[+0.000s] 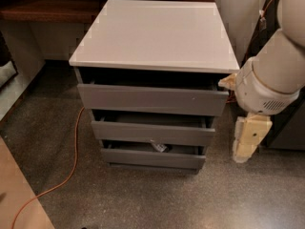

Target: Pick blue plastic bottle from bottom drawer and place on counter

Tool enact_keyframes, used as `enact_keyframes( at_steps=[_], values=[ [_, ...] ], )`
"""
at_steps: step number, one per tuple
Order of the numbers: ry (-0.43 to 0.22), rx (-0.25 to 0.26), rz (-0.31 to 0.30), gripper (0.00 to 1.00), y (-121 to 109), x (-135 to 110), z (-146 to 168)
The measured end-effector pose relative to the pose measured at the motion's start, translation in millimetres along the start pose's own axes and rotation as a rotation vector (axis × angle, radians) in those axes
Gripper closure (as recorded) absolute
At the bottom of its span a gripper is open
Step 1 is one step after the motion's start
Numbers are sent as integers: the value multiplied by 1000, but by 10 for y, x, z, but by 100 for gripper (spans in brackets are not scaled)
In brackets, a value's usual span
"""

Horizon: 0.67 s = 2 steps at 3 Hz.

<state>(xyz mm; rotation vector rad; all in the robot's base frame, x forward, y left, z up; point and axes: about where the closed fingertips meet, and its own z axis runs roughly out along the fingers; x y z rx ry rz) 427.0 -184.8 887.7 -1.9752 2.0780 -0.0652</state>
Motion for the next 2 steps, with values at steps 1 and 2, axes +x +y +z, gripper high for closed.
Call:
enact_keyframes(
  at_steps=[1,2],
  values=[
    [-25,3,-6,0,67,-5,345],
    [-74,21,-21,0,92,-57,954]
  ],
)
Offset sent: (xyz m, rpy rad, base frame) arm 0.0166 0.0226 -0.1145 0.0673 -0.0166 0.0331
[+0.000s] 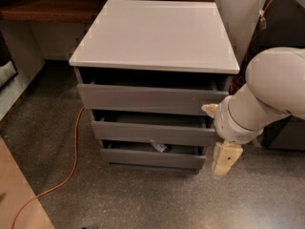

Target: Pick blue plastic bottle from bottom drawer and place on counter

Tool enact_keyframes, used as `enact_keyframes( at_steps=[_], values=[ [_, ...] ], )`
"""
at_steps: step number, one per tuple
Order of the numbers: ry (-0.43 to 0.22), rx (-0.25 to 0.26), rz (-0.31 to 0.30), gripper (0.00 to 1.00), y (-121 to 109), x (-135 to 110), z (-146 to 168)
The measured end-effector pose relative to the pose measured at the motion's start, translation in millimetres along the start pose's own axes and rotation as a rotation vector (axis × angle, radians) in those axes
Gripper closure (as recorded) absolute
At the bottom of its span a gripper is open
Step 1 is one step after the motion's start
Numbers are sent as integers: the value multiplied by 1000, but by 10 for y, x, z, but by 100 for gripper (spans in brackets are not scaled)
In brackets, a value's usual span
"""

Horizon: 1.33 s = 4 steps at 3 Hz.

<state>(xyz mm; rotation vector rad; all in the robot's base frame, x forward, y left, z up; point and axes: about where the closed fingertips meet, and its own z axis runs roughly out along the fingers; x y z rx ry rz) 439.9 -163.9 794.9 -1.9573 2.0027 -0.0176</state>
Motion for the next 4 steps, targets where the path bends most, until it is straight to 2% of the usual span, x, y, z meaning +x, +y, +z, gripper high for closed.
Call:
enact_keyframes(
  at_steps=[1,3,4],
  values=[
    [-3,-3,2,0,3,-5,35],
    [-78,-55,16,0,31,-114,802],
    [-106,-59,24,0,26,-124,1140]
  ],
)
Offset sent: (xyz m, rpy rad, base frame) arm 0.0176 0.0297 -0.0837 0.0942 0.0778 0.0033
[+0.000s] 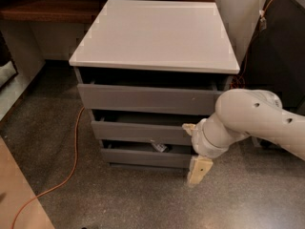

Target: Pick blue plastic bottle from bottom drawer and place on counter

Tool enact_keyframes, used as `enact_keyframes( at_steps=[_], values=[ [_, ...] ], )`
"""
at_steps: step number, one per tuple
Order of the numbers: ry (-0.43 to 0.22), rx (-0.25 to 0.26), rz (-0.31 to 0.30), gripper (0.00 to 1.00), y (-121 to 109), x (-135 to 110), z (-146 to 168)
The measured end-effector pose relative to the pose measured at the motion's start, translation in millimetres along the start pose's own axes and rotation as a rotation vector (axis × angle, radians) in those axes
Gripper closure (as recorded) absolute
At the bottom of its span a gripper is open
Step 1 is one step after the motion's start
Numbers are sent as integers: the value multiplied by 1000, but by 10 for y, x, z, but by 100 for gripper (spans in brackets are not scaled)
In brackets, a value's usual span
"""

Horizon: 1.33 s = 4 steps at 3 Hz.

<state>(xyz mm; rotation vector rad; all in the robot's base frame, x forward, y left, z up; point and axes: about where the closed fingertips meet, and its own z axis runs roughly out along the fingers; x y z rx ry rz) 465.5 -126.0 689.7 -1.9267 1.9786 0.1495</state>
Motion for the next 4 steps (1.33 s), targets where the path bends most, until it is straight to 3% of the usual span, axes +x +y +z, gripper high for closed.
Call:
enact_keyframes(
  at_steps=[2,4],
  values=[
    [-95,-1,-14,0,-181,195,665],
    [-151,-48,-60,0,-444,376,1214]
  ],
)
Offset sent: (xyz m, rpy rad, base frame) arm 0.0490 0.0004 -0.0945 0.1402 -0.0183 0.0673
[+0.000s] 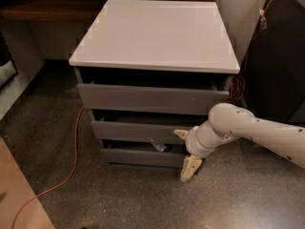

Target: Pick blue plastic bottle from bottom drawer and place on counter

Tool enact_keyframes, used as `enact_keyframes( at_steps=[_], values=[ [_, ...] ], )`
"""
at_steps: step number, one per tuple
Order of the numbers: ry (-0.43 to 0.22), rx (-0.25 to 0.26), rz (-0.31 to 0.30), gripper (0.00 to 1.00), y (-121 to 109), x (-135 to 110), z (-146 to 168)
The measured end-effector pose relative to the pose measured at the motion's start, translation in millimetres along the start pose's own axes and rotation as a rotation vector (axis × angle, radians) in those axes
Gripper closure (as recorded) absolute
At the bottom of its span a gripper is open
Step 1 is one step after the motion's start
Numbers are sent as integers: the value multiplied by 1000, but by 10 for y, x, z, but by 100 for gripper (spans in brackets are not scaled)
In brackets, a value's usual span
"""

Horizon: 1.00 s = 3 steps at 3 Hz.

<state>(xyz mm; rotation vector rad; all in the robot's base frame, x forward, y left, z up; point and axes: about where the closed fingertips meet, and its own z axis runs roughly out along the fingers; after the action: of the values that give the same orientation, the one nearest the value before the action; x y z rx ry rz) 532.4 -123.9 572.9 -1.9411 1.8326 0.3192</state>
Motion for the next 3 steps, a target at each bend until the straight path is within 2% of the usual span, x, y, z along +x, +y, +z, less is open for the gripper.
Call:
enact_keyframes(
  at_steps=[1,2,3],
  values=[
    [6,-38,11,0,-23,-3,313],
    [13,-52,66,0,-49,-48,643],
    [13,-52,66,0,-49,-48,643]
  ],
)
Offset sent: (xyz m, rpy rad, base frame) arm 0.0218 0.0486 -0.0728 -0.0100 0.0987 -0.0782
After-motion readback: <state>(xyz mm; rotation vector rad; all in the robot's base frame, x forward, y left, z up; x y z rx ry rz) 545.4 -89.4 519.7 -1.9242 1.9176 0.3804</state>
